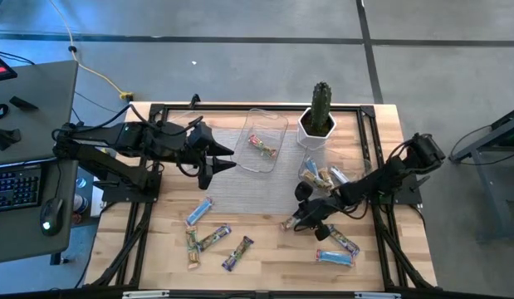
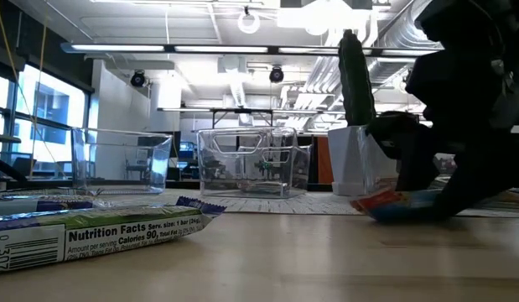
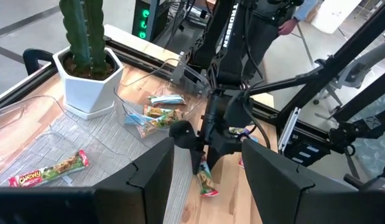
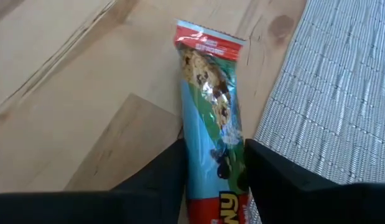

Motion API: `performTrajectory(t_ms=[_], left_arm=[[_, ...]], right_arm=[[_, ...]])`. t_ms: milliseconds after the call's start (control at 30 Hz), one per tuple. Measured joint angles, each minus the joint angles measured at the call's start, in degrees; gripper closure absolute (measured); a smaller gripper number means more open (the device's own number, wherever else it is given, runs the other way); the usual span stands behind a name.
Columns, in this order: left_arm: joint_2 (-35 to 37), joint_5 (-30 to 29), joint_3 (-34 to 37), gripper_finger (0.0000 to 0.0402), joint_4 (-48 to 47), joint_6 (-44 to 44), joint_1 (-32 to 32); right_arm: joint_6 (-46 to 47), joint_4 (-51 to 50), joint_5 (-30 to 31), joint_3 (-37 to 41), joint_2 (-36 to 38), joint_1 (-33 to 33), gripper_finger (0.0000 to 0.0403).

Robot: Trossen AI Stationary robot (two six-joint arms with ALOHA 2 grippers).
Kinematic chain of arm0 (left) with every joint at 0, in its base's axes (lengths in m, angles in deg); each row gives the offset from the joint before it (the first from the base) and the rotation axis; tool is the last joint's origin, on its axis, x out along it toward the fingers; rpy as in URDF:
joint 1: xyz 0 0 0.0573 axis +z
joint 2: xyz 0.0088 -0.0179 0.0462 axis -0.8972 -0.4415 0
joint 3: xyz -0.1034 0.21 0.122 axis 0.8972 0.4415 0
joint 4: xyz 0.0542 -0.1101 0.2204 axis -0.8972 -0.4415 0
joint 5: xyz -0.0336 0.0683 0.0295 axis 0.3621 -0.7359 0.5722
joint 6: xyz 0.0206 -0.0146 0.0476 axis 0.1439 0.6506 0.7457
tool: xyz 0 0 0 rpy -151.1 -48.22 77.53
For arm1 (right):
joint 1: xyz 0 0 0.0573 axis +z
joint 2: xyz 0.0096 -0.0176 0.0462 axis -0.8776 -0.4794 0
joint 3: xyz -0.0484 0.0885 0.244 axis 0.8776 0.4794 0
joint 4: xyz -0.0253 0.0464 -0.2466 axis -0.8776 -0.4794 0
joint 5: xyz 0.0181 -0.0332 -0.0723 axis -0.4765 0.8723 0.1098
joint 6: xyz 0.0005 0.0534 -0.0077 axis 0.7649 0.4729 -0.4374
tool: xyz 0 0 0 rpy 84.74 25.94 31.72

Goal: Pick and place Granola Bars by type
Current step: Put the red granola bar into the middle transparent bin

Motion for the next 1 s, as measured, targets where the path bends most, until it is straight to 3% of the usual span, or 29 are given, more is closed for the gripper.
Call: performTrajectory(t_ms=[300,467,633,767,867,1000], left_arm=[[0.0,0.02,0.0,0.0215,-0.1,0.0,0.0],[0.0,0.02,0.0,0.0215,-0.15,0.0,0.0],[0.0,0.04,0.02,0.0215,-0.2,0.09,0.0],[0.0,0.04,0.0,0.0215,-0.2,0.39,0.0],[0.0,0.07,0.01,0.0215,-0.24,0.44,0.0],[0.0,0.23,0.0,0.0215,-0.31,0.52,0.0]], right_arm=[[0.22,-0.83,0.15,-2.65,-0.37,-0.02,0.0344],[-3.94,-6.0,0.48,-9.59,0.94,0.07,0.0375],[-17.8,-14.37,12.51,-21.52,1.61,-2.04,0.0347],[-27.81,-14.03,20.83,-30.25,1.48,-7.89,0.0328],[-25.82,-12.89,18.17,-33.82,1.42,-15.69,0.0331],[-12.67,-13.1,6.87,-33.3,1.37,-26.73,0.0346]])
